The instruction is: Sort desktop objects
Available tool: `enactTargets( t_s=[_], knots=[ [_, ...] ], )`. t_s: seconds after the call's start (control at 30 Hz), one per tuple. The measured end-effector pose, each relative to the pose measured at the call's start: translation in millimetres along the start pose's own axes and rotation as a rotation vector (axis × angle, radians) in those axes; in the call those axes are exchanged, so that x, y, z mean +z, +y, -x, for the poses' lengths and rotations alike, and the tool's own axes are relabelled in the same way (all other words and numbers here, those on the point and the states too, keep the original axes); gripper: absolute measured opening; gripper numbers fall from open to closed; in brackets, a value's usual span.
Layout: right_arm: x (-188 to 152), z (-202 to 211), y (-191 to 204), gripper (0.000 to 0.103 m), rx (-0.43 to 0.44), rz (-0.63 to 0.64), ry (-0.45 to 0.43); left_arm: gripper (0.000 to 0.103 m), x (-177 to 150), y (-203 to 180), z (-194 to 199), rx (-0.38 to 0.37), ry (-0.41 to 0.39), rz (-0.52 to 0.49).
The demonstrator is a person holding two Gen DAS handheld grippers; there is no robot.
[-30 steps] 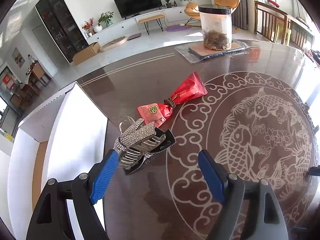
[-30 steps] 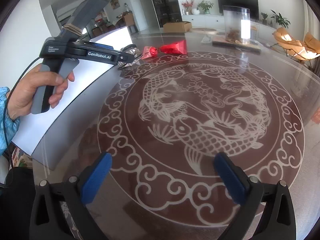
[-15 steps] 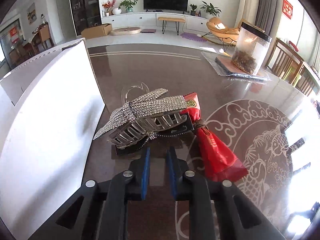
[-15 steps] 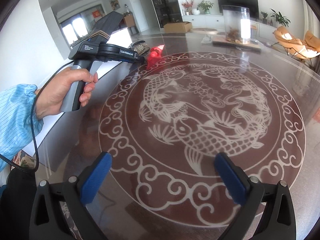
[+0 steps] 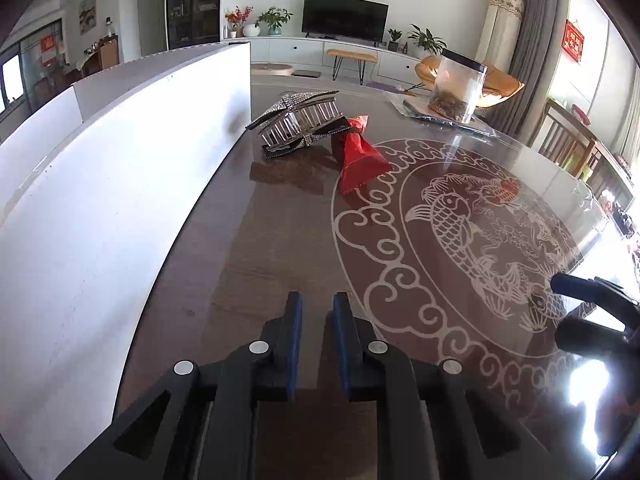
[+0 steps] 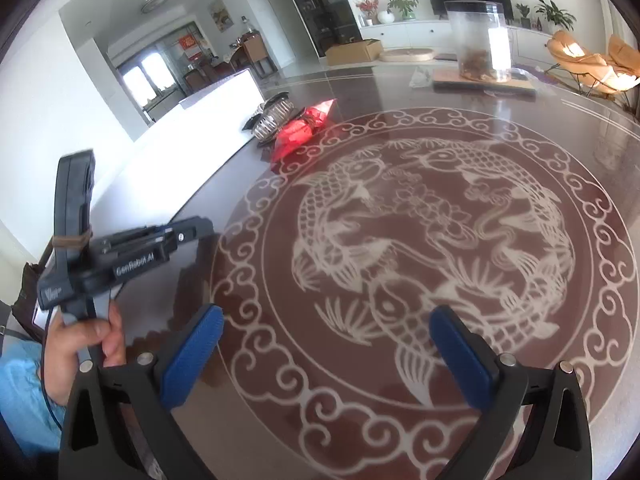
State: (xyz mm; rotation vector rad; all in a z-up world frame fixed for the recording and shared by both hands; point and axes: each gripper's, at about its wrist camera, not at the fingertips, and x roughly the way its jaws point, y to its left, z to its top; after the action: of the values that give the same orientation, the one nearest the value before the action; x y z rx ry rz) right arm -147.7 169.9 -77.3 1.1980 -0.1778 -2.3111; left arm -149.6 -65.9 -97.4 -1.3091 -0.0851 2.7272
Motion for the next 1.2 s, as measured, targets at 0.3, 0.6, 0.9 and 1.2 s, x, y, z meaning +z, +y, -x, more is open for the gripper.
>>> enactTargets(
  t_s=[0.3, 0.6, 0.9, 1.2],
  knots=[
    [150.4, -146.9, 53.3, 0.078, -0.063, 0.173, 0.097, 0.016, 2.2, 8.3, -2.5, -0.042, -0.01, 0.055],
    [100.2, -101.2, 24.4, 0.034, -0.104, 0.206, 0.103, 0.021, 28.6, -2.0, -4.9, -0.018, 0.014, -0.038],
    [4.0, -5.2, -17.6, 0.031, -0.076, 0.093, 0.041, 0.031, 162.7, -29.8, -67.7, 0.044, 0.019, -0.245],
    [-2.3, 2.8, -30.2, 0.028, -0.037, -0.04, -0.035, 0.053, 168.9, -31.3, -131.2, 0.062, 0.105, -0.291]
  ],
)
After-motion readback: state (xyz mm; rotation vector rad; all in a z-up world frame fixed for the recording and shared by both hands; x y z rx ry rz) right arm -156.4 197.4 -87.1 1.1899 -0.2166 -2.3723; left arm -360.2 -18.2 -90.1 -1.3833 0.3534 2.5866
